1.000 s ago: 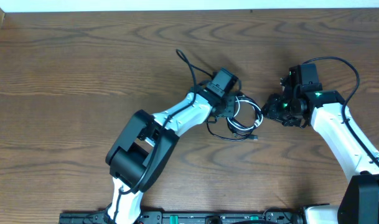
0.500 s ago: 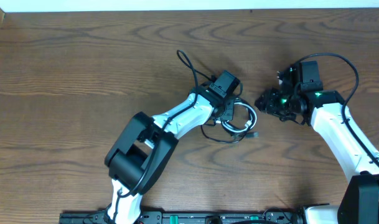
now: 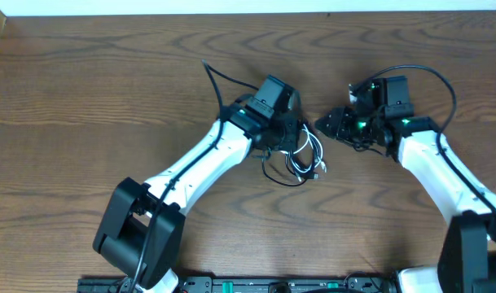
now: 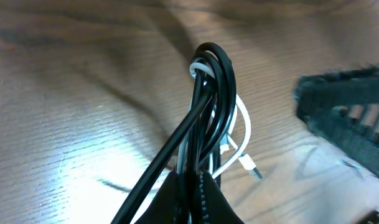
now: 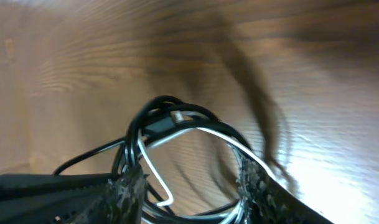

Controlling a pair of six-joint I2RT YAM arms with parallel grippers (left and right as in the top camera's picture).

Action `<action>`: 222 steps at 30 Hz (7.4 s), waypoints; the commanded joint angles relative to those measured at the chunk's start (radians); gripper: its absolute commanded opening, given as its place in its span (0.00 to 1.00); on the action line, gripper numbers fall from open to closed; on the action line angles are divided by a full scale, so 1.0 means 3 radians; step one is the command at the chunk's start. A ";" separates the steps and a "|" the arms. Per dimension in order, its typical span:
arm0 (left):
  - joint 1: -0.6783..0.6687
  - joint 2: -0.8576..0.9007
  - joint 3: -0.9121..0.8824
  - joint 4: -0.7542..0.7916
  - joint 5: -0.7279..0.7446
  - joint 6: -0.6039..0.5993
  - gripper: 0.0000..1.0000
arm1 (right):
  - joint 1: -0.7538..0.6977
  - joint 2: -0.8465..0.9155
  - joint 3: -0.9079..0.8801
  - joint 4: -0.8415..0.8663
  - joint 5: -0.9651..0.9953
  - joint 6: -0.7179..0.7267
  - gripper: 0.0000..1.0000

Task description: Untangle cables

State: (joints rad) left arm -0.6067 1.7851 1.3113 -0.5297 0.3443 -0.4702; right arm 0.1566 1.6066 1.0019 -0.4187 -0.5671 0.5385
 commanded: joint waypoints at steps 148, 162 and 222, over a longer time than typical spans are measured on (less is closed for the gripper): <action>0.0403 0.0264 0.0006 0.0973 0.2056 0.2144 0.07 | -0.1191 -0.0540 -0.0005 -0.0750 -0.2075 -0.1256 0.01; 0.0507 0.0163 0.0006 0.0448 0.2041 0.2266 0.07 | -0.1695 -0.0540 -0.0005 -0.0765 0.0654 -0.0350 0.01; 0.0518 -0.0767 0.0005 0.0122 0.1589 0.0650 0.07 | 0.0215 -0.0535 0.0001 0.0370 -0.0631 -0.1260 0.46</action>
State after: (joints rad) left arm -0.4480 1.5505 1.3075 -0.4938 0.7952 -0.2665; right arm 0.1989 1.4502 0.9939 -0.3107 -0.7799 0.1566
